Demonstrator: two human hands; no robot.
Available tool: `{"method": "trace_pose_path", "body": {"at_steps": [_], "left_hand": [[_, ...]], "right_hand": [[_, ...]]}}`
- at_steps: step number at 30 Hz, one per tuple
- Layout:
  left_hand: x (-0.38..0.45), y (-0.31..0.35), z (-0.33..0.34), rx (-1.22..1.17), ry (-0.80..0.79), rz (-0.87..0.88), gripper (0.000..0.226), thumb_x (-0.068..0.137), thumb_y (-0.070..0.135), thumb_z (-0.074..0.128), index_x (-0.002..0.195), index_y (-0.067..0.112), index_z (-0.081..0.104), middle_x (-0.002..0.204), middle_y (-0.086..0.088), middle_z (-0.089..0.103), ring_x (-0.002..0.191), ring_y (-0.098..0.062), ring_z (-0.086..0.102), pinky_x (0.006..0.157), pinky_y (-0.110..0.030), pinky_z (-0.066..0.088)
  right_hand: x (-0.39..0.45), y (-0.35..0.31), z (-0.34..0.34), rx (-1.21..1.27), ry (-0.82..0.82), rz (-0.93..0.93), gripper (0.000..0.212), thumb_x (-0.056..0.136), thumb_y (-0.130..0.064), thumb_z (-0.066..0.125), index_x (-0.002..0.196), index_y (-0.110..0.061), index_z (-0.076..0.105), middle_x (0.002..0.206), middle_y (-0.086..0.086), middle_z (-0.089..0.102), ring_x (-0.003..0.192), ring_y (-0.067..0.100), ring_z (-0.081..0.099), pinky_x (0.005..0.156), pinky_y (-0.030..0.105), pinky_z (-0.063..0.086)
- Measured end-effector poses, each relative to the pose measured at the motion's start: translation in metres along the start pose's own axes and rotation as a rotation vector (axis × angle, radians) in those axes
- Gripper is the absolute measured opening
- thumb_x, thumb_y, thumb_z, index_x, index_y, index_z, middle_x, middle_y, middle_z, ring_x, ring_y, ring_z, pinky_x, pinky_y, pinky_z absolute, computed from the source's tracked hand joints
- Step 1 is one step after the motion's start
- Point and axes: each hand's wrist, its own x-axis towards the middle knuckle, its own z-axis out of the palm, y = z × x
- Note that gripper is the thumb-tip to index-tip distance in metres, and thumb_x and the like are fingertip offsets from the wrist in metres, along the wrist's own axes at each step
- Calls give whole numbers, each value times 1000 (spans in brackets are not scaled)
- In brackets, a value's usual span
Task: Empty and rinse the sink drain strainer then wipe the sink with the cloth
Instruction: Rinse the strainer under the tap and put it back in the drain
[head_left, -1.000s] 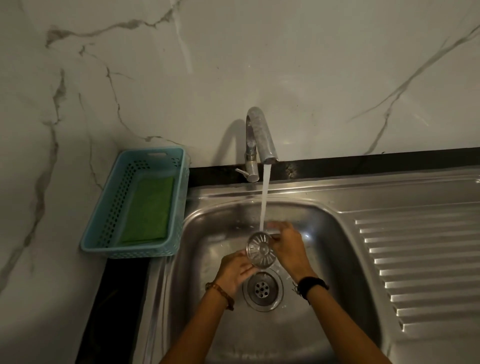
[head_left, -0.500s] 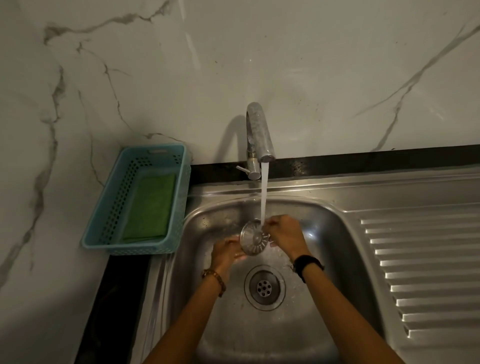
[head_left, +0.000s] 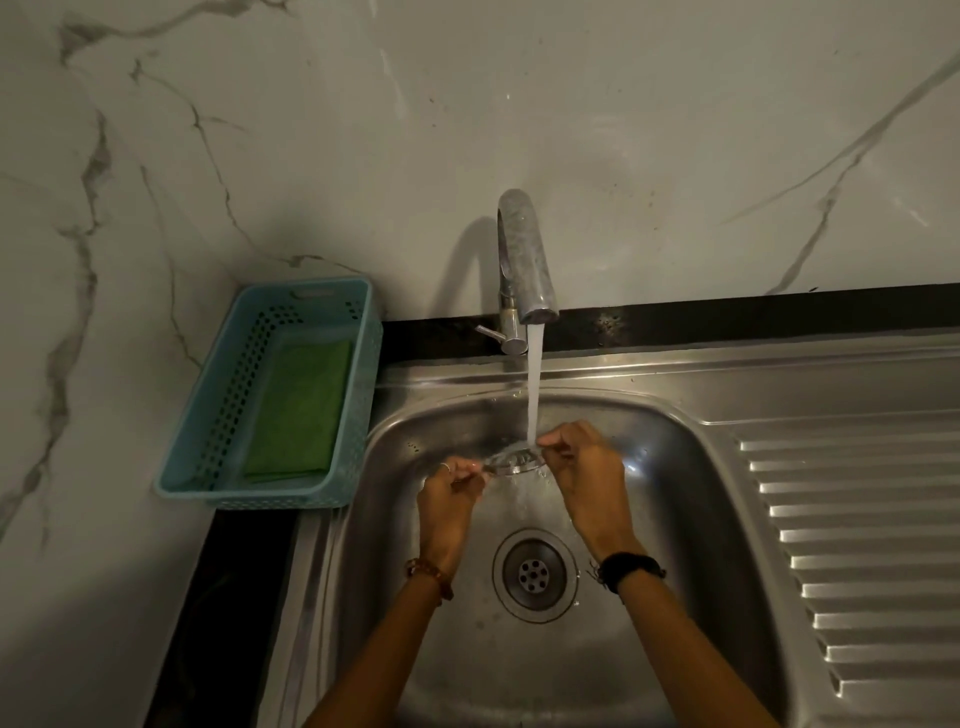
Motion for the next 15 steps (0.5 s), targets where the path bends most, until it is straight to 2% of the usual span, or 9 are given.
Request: {"method": "trace_pose_path", "body": {"at_steps": [3,5,7,10,13,15], "left_hand": [[-1,-8,-2,6,-37,-4,21,86,10,58,71,24,59,72,2,60,72,-17,57,72,-32,49],[-1,-5,-4,17,-90,14,24,87,8,56,74,28,61,76,6,62,77,-13,58,75,-30,49],[3,8,-5,-29,-72,-14,18,88,13,57,79,28,63,82,6,63,84,-15,61,75,-24,49],[21,44,-12,-318,-81,-20,18,90,16,53,103,25,62,108,4,63,101,-9,59,81,-20,47],[44,84,-15,-610,-125,-60,41,93,10,45,134,9,41,136,-6,48,127,-18,45,103,-27,38],[55,105,-10,-761,-198,-58,42,94,5,38,136,6,35,134,-12,46,128,-21,41,107,-30,32]], "right_hand": [[-8,1,2,-45,53,-52,3,87,-9,61,85,-7,60,91,5,59,76,9,53,66,7,39],[-13,8,0,-71,61,-45,4,87,-8,61,84,-7,59,89,6,59,75,11,54,65,8,38],[-16,15,-3,-96,59,-4,4,87,-7,61,83,-7,59,88,4,59,75,11,54,64,7,37],[-15,19,-5,-25,111,100,7,86,-7,61,81,-11,58,82,-3,56,70,5,53,60,7,37],[-17,21,-3,56,151,204,14,85,-7,61,77,-16,55,74,-8,55,68,0,54,56,4,43],[-20,22,0,116,153,278,12,84,-8,63,77,-14,56,74,-7,56,68,-2,54,60,-3,40]]}}
